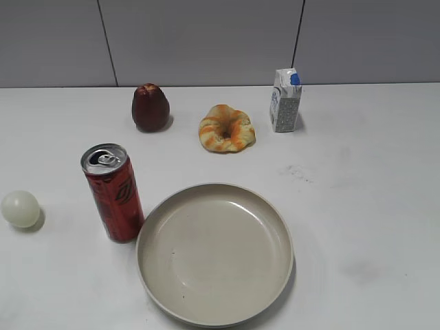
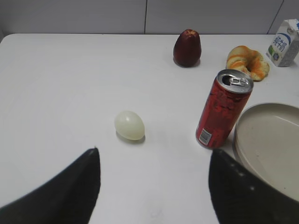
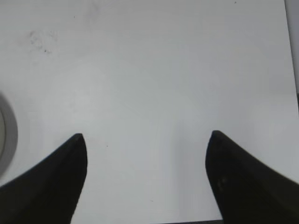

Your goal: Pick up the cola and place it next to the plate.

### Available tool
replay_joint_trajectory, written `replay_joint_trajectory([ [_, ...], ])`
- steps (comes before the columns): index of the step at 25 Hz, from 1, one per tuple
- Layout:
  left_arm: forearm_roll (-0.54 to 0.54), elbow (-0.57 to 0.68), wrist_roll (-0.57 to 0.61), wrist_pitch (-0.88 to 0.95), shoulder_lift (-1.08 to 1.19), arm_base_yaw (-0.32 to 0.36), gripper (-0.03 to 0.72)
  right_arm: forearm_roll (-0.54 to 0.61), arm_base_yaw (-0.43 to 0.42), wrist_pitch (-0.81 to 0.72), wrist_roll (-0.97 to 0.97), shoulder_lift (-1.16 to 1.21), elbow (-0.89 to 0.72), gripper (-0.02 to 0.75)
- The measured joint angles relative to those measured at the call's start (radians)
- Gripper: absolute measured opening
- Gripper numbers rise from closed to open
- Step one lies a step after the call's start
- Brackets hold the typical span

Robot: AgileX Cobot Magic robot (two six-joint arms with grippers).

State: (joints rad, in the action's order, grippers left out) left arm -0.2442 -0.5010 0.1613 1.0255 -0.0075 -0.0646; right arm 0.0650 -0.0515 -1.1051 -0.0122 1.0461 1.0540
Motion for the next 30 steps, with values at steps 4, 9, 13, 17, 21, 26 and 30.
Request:
replay_joint_trajectory([
  [4,0.0,0.0,0.0,0.0,0.0,0.0,0.552,-0.001,0.0,0.079,0.0,-0.184,-0.219,0.594],
  [9,0.0,0.0,0.0,0.0,0.0,0.0,0.552,-0.001,0.0,0.13,-0.01,-0.393,-0.433,0.594],
  [13,0.0,0.0,0.0,0.0,0.0,0.0,0.552,-0.001,0.0,0.131,-0.011,-0.533,-0.522,0.594],
  [17,0.0,0.0,0.0,0.0,0.0,0.0,0.552,0.0,0.0,0.117,-0.013,-0.66,-0.531,0.594],
  [21,0.0,0.0,0.0,0.0,0.0,0.0,0.552,0.0,0.0,0.069,-0.014,-0.768,-0.555,0.594],
  [26,0.0,0.0,0.0,0.0,0.0,0.0,0.552,0.0,0.0,0.067,-0.015,-0.887,-0.556,0.581],
  [30,0.0,0.0,0.0,0.0,0.0,0.0,0.552,0.0,0.0,0.066,-0.015,-0.955,-0.556,0.568],
])
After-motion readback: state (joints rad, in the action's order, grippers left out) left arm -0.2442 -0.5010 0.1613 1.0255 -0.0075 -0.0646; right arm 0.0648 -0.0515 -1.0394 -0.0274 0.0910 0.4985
